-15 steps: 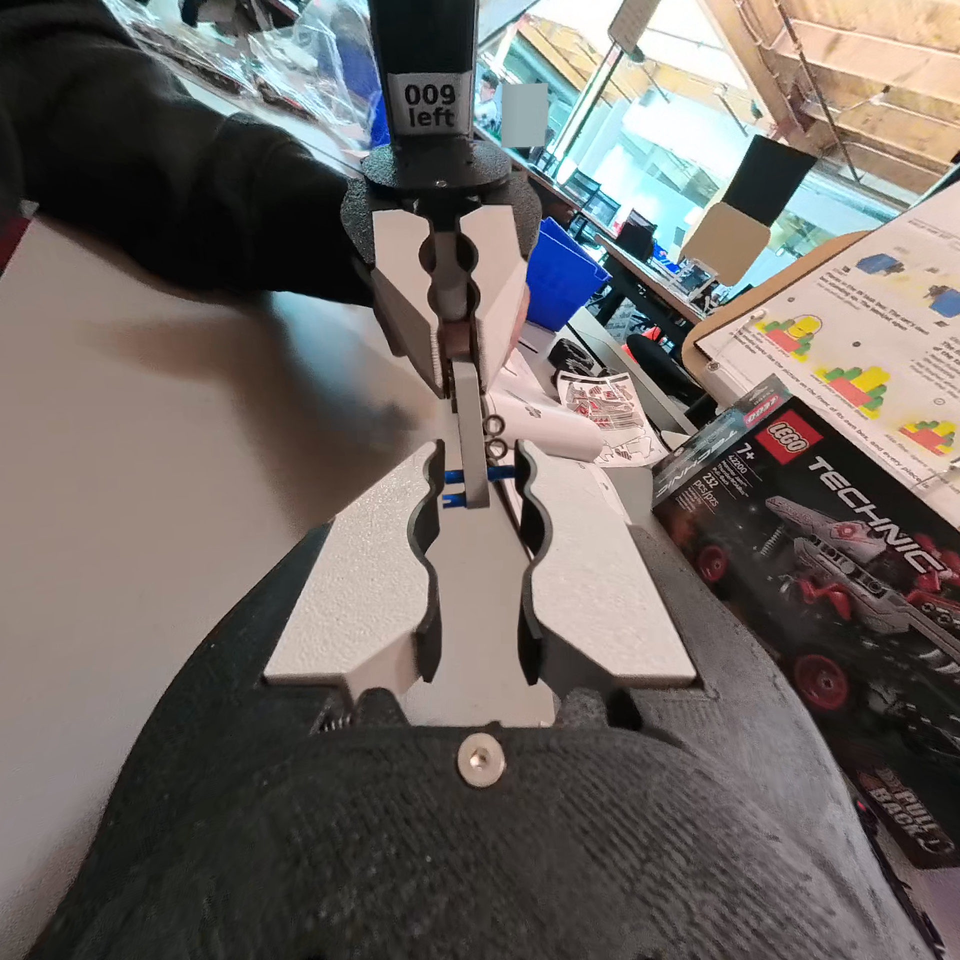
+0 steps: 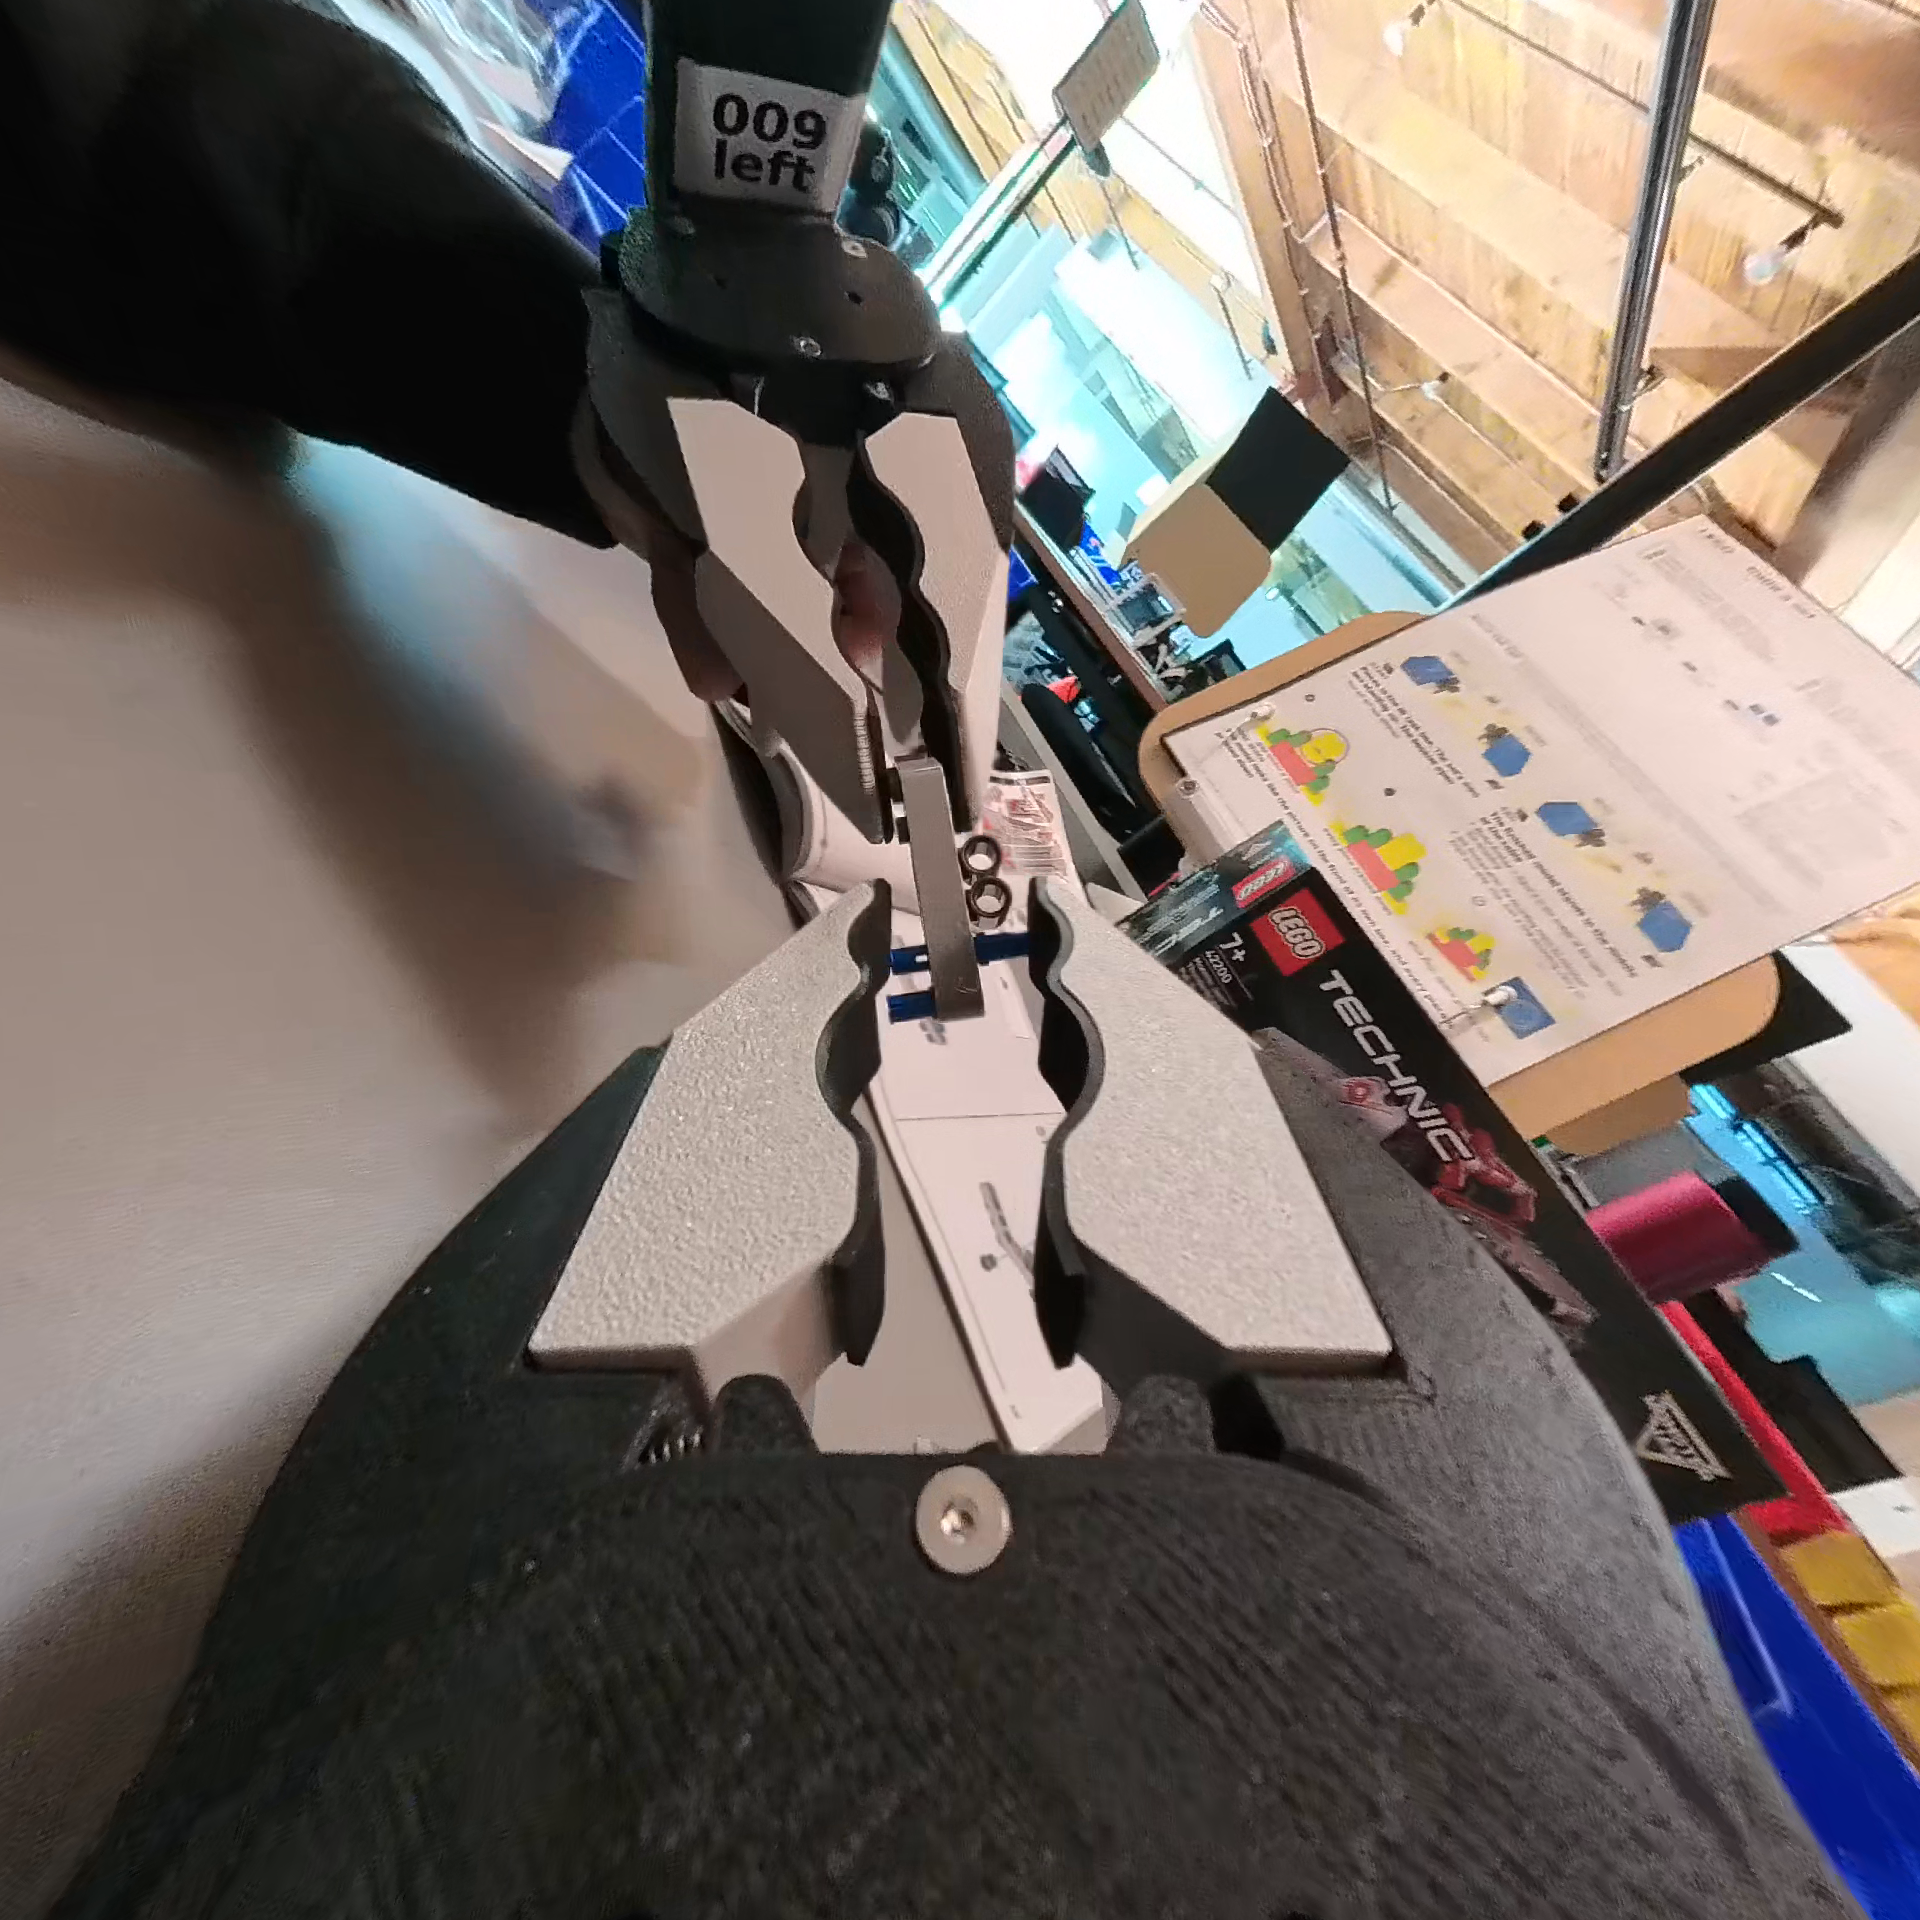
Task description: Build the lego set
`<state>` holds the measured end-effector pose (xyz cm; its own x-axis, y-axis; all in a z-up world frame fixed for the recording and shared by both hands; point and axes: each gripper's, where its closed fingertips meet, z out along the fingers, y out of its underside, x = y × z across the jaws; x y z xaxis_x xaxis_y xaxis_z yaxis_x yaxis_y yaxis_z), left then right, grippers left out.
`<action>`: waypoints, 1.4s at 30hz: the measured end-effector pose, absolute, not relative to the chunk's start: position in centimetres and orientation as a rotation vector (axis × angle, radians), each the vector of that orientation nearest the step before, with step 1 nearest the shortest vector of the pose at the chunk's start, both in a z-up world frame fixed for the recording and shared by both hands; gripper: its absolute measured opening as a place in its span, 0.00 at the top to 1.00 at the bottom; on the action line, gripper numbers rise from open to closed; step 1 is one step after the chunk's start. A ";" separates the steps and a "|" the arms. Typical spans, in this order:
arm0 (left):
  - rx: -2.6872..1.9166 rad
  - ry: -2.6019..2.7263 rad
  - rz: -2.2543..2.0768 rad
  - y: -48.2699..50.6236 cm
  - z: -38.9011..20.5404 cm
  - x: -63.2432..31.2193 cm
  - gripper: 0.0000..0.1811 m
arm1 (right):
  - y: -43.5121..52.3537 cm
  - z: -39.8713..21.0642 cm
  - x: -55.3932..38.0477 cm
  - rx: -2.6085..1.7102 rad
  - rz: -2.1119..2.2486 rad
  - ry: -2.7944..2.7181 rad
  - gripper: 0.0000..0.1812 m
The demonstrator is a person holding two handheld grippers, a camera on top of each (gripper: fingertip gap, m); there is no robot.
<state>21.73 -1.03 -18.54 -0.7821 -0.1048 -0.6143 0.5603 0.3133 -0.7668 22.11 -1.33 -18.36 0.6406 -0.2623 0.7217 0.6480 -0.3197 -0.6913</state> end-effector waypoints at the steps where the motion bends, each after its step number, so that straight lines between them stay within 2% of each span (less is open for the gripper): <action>1: 0.392 2.009 -1.508 -1.0 -18.5 21.9 0.93 | -1.4 -18.3 22.2 -1.659 -0.955 -0.322 0.86; 12: 0.215 2.124 -1.618 -0.1 -18.8 22.6 0.81 | -1.5 -18.6 22.4 -1.674 -0.955 -0.315 0.86; 15: 0.082 2.300 -1.701 0.3 -19.5 22.3 0.82 | -1.5 -18.9 22.4 -1.689 -0.957 -0.321 0.86; 19: -0.154 2.615 -1.821 1.3 -20.8 21.2 0.77 | -1.1 -20.3 22.3 -1.761 -0.938 -0.365 0.86; 26: -0.009 2.729 -1.662 1.3 -23.7 20.1 0.82 | -0.1 -22.9 21.4 -1.878 -0.854 -0.462 0.86; 29: 0.108 2.716 -1.562 0.8 -24.7 19.9 0.94 | 0.0 -23.8 21.3 -1.922 -0.811 -0.471 0.86; 32: 0.245 2.646 -1.432 0.6 -25.5 20.2 0.95 | -0.3 -24.9 21.7 -1.986 -0.785 -0.452 0.86; 36: 0.427 2.469 -1.235 0.1 -26.2 21.3 0.95 | -0.4 -25.1 21.9 -1.999 -0.760 -0.422 0.80; 42: 0.512 2.402 -1.062 -0.7 -26.8 21.5 0.95 | -1.8 -24.9 21.6 -2.067 -0.685 -0.332 0.78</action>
<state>21.51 -0.66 -26.80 -0.8243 0.1468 -0.5468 0.5032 0.6327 -0.5886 21.62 -1.83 -24.89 0.8100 -0.0262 0.5858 0.4758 -0.5545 -0.6827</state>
